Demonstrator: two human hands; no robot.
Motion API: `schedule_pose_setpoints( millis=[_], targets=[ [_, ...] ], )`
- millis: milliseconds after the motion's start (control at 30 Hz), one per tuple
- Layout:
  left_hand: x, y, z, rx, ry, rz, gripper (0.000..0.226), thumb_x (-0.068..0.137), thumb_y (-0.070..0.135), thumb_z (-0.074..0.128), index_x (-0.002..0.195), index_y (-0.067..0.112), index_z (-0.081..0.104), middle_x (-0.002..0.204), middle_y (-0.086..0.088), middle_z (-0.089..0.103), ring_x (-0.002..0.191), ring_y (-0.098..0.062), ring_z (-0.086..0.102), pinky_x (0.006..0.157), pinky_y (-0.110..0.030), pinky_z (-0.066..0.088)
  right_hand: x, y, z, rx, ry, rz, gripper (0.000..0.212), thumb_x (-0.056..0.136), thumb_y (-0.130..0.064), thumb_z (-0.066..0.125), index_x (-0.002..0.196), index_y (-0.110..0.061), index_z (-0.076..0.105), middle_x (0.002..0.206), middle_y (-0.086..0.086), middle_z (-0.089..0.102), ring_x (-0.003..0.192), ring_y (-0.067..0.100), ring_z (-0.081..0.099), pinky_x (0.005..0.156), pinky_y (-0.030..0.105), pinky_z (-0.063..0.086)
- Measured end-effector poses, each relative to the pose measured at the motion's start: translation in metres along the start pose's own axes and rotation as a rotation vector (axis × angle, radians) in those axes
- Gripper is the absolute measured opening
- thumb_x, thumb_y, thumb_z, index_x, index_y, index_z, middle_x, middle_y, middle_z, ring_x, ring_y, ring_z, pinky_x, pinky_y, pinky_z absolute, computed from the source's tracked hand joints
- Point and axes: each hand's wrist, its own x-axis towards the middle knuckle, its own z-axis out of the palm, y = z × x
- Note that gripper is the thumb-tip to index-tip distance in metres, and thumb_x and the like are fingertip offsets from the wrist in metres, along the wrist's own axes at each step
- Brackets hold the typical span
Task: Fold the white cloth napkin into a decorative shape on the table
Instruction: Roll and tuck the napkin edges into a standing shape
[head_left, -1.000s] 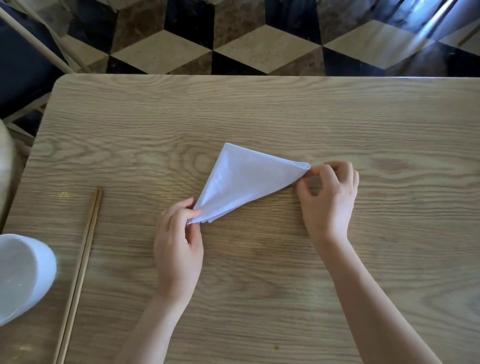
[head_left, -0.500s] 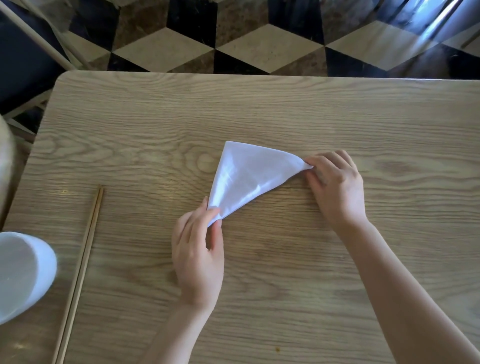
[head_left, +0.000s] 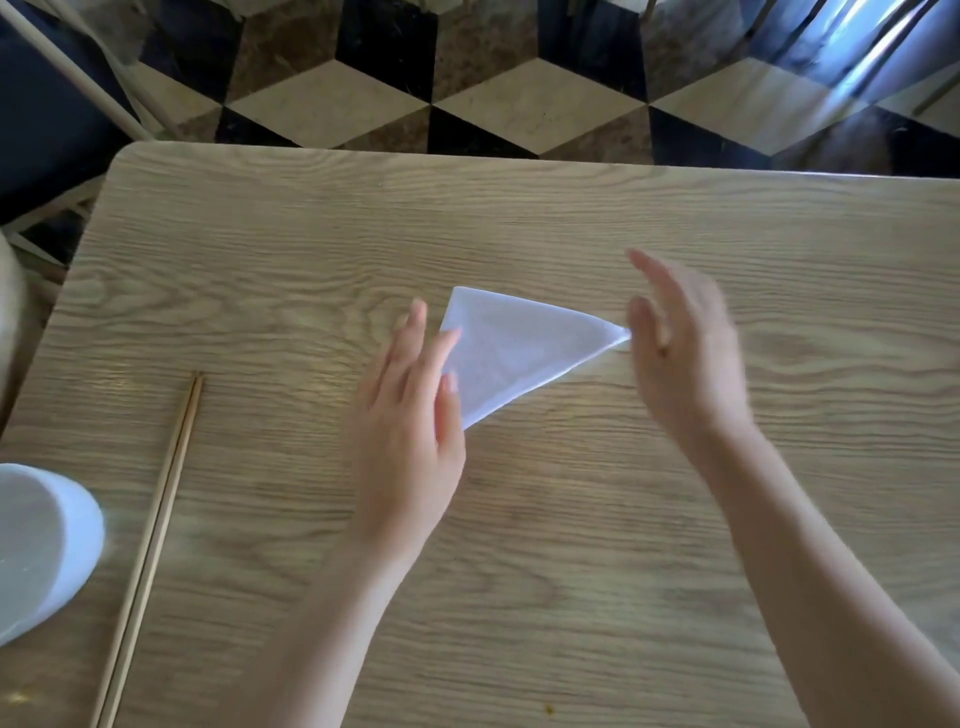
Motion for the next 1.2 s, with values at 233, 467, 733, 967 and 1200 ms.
schedule_pose_setpoints(
  millis=[233, 467, 733, 967, 1200],
  targets=[
    [0.004, -0.003, 0.047, 0.419, -0.234, -0.004, 0.055, 0.093, 0.031, 0.025, 0.144, 0.011, 0.029, 0.151, -0.011, 0.032, 0.139, -0.027, 0.030, 0.107, -0.052, 0.033, -0.027, -0.021, 0.069, -0.324, -0.369, -0.339, 0.067, 0.097, -0.051, 0.009, 0.144, -0.011, 0.033, 0.151, 0.005, 0.033, 0.142, 0.018, 0.024, 0.117, 0.035, 0.011],
    [0.000, -0.009, 0.038, 0.381, -0.260, -0.069, 0.063, 0.095, 0.040, 0.024, 0.145, 0.001, 0.023, 0.152, -0.018, 0.024, 0.139, -0.030, 0.029, 0.111, -0.047, 0.030, -0.024, 0.019, 0.042, -0.409, -0.322, -0.236, 0.056, 0.097, -0.041, 0.023, 0.146, -0.014, 0.028, 0.153, 0.002, 0.029, 0.143, 0.014, 0.021, 0.118, 0.035, 0.010],
    [0.026, -0.005, 0.012, -0.212, -0.232, -0.341, 0.066, 0.089, 0.026, 0.053, 0.146, 0.013, 0.022, 0.122, -0.005, 0.054, 0.113, -0.025, 0.050, 0.097, -0.039, 0.039, -0.024, 0.027, 0.038, -0.409, -0.313, -0.172, 0.056, 0.097, -0.042, 0.022, 0.148, -0.017, 0.020, 0.156, 0.000, 0.018, 0.144, 0.011, 0.010, 0.117, 0.031, -0.003],
    [0.074, 0.001, -0.001, -0.530, -0.550, -0.598, 0.016, 0.084, 0.031, 0.065, 0.092, 0.018, 0.061, 0.082, 0.007, 0.063, 0.080, -0.011, 0.060, 0.061, -0.016, 0.044, -0.021, 0.030, 0.034, -0.268, -0.334, -0.138, 0.059, 0.094, -0.046, 0.027, 0.146, -0.019, 0.026, 0.156, -0.002, 0.020, 0.144, 0.007, 0.009, 0.118, 0.029, 0.000],
    [0.067, 0.003, -0.018, -0.706, -0.588, -0.224, 0.035, 0.072, 0.048, 0.063, 0.093, 0.021, 0.058, 0.081, 0.004, 0.061, 0.076, -0.007, 0.055, 0.067, -0.024, 0.042, 0.022, -0.014, -0.026, 0.160, -0.812, -0.003, 0.026, 0.083, -0.031, 0.065, 0.109, -0.026, 0.060, 0.093, -0.007, 0.069, 0.085, 0.009, 0.063, 0.073, 0.020, 0.045]
  ],
)
